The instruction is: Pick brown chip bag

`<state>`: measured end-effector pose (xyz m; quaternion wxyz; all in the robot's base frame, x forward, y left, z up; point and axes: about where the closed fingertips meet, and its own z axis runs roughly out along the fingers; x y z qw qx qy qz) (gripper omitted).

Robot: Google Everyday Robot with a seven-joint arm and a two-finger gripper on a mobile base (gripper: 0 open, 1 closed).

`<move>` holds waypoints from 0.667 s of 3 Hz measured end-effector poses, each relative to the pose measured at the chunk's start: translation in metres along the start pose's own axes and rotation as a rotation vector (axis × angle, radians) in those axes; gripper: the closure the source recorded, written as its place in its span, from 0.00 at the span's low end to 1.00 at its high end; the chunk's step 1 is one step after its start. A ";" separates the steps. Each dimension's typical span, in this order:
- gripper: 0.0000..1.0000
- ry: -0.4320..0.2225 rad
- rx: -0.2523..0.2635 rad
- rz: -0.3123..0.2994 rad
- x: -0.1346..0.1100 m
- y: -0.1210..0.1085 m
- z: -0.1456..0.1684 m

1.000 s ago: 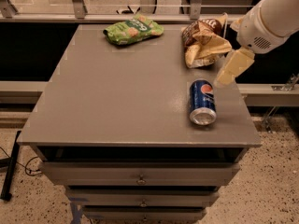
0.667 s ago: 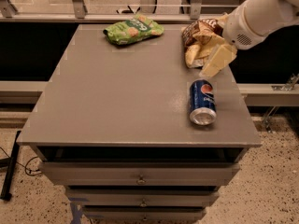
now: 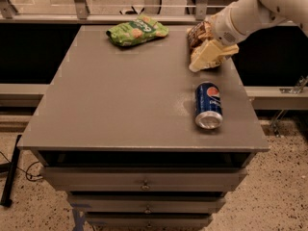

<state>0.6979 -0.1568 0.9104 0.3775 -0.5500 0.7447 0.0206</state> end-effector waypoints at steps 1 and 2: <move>0.00 0.009 0.030 -0.014 0.009 -0.027 0.005; 0.00 0.029 0.047 -0.018 0.024 -0.042 0.003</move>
Offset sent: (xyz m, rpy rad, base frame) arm 0.0438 -0.0621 0.0058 -0.0646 -0.0521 -0.0524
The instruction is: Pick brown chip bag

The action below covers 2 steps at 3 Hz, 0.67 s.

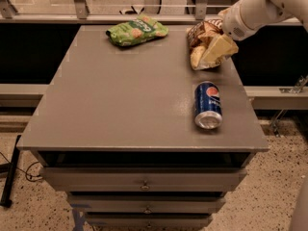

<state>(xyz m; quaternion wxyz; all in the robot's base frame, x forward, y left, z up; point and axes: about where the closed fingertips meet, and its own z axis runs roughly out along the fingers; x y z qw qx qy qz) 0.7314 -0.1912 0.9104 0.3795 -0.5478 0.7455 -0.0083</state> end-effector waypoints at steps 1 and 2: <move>0.18 0.028 -0.014 0.023 0.014 0.001 0.002; 0.42 0.048 -0.038 0.064 0.025 0.011 0.006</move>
Offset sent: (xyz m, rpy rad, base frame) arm -0.0189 -0.0223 -0.0333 0.0145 0.1221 -0.0829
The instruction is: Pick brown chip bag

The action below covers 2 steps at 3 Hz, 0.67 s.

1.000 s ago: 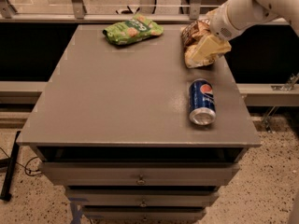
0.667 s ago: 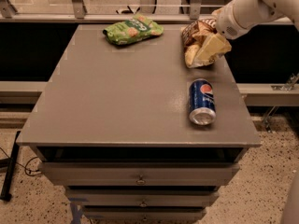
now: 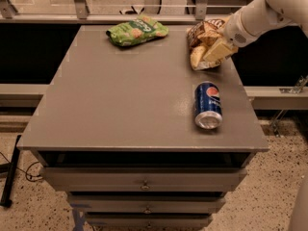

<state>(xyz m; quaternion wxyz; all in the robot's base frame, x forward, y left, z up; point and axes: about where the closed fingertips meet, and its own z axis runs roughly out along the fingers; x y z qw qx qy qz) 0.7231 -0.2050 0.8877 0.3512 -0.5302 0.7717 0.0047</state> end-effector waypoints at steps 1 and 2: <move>0.65 -0.013 -0.031 0.019 -0.002 0.012 0.000; 0.88 -0.052 -0.056 0.031 -0.015 0.020 -0.015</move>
Offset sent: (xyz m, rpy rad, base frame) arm -0.0465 0.0269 0.0553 0.1548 0.0321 0.0567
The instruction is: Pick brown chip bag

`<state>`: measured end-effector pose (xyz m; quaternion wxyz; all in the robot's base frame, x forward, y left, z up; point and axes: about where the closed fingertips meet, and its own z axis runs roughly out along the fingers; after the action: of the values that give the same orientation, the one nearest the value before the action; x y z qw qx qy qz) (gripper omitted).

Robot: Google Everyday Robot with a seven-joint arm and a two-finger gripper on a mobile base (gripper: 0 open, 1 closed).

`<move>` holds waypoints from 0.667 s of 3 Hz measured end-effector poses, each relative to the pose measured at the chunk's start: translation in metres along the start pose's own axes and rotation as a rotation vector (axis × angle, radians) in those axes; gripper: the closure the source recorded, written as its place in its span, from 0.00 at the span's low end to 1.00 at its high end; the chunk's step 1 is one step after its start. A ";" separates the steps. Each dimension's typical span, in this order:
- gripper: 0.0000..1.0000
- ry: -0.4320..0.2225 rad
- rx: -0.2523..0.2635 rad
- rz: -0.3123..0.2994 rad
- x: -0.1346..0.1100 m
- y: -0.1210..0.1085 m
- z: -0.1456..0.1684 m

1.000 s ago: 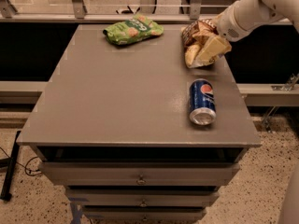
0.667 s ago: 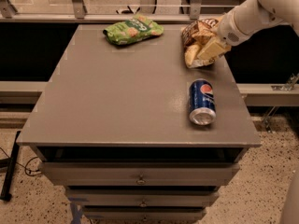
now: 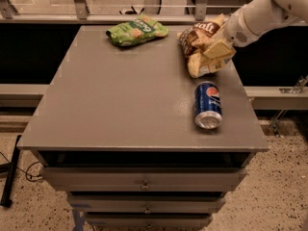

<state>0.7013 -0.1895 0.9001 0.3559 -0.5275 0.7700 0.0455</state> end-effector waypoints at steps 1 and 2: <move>1.00 -0.055 -0.025 0.037 -0.022 0.003 -0.027; 1.00 -0.147 -0.034 0.063 -0.044 -0.003 -0.065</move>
Offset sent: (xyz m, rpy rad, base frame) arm -0.0317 -0.0076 0.1456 0.2843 -0.0617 0.0262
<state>0.6796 -0.1853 0.9749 0.4011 -0.5039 0.7572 0.1084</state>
